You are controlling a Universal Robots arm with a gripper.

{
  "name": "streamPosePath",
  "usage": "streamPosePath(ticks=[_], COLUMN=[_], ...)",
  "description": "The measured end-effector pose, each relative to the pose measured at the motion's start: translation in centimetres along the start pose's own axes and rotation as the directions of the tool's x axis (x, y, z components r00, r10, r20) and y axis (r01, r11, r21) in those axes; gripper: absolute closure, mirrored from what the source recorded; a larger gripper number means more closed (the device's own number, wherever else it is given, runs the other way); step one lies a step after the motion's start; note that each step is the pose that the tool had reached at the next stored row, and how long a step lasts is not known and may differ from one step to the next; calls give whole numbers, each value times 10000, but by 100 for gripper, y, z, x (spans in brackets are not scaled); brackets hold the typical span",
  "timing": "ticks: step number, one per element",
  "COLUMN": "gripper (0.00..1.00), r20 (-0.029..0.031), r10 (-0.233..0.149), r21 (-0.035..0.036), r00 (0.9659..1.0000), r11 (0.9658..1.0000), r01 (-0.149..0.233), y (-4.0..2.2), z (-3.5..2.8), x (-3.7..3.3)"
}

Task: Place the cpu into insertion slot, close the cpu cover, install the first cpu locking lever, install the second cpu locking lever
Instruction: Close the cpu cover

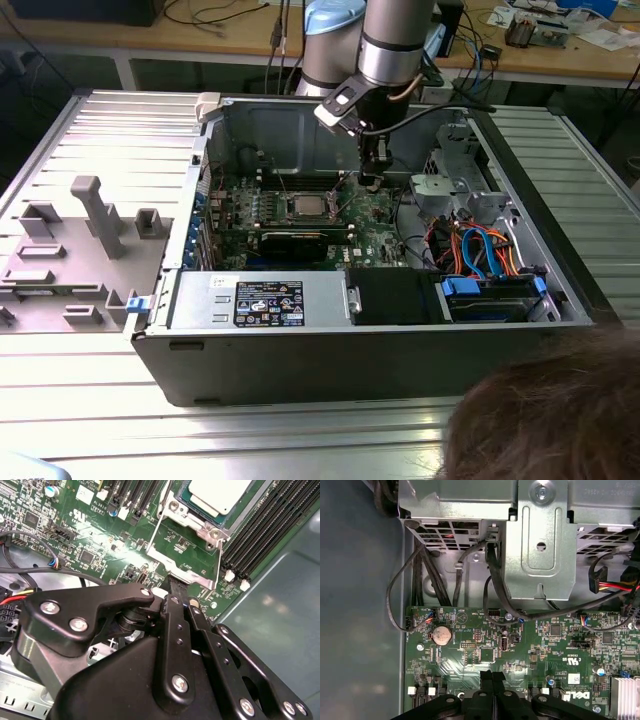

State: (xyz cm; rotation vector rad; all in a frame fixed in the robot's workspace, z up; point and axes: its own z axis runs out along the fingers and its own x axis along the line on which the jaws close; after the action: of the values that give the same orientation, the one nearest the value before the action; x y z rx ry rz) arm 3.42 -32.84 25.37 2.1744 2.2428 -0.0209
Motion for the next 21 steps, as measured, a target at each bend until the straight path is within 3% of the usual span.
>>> streamPosePath(ticks=[21], gripper=[89], r20=[-1], r10=[0], r21=[0], r00=[10000], r11=[10000], r01=[0], y=[-71], z=[1], x=[2])
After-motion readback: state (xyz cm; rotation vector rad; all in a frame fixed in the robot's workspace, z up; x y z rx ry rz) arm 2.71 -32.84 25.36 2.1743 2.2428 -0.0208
